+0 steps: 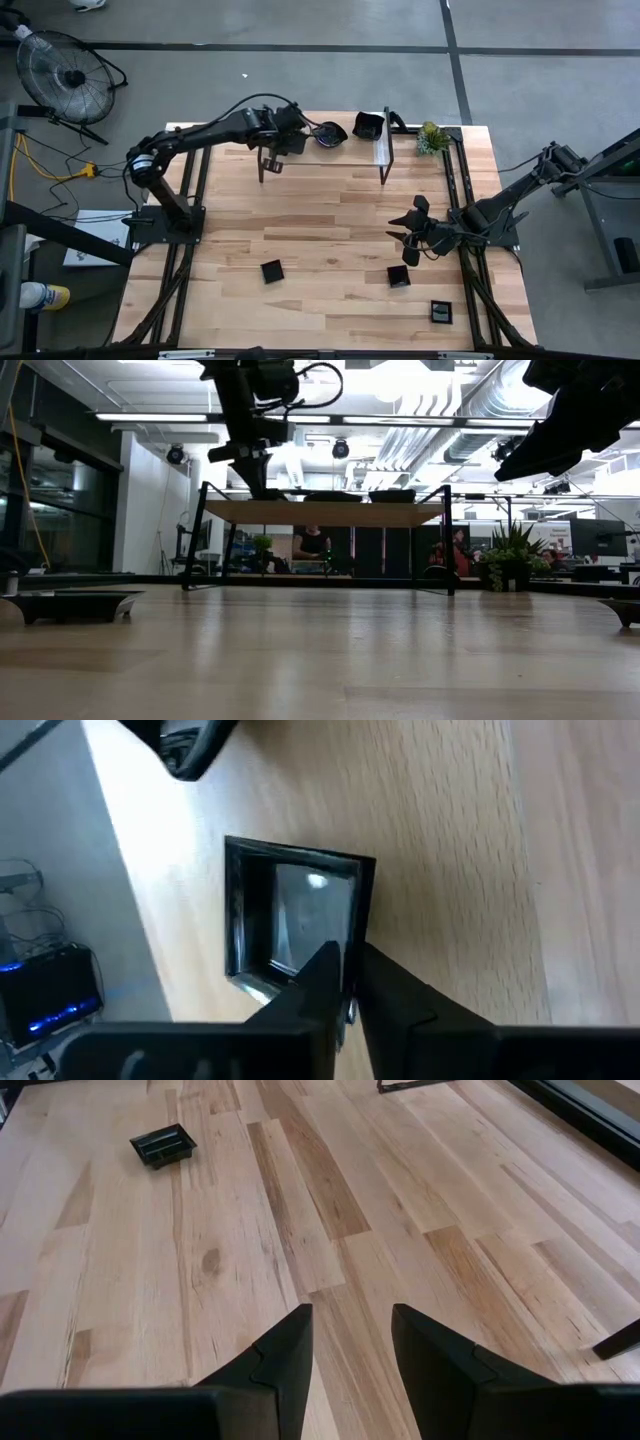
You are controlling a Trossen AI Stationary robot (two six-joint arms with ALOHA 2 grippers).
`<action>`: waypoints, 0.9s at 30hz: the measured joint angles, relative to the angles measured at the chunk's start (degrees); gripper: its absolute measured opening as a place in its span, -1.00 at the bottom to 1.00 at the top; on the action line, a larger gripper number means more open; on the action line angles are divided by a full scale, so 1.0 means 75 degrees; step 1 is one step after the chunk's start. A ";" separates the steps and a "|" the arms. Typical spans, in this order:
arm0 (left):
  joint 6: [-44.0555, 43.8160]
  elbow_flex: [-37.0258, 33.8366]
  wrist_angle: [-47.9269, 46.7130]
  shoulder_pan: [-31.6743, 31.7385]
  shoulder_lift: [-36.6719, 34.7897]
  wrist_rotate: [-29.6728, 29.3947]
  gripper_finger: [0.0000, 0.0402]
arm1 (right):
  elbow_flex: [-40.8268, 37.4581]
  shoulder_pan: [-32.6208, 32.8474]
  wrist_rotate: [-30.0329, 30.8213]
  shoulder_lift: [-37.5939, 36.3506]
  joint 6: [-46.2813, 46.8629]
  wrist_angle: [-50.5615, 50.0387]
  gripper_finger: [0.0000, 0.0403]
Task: Pick & Place Mini shaped plates
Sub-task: Stack the square plate on top of the other square plate on the shelf, then stack the square plate on top of the other square plates on the shelf
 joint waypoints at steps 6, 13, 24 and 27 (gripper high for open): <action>0.0062 0.0003 0.0014 0.0000 0.0302 -0.0189 -0.73 | 0.0000 -0.0002 -0.0002 0.0000 0.0002 0.0000 -0.34; 0.0072 0.0003 0.0013 0.0000 0.0240 -0.0326 -0.72 | 0.0000 -0.0002 -0.0045 0.0000 -0.0001 -0.0017 -0.34; 0.0168 0.0500 -0.0236 -0.0003 0.0237 -0.0293 -0.72 | 0.0000 0.0001 -0.0052 0.0000 0.0002 -0.0023 -0.34; 0.0272 0.0627 -0.0435 -0.0003 0.0236 -0.0030 -0.72 | 0.0000 0.0001 -0.0057 0.0000 0.0002 -0.0029 -0.34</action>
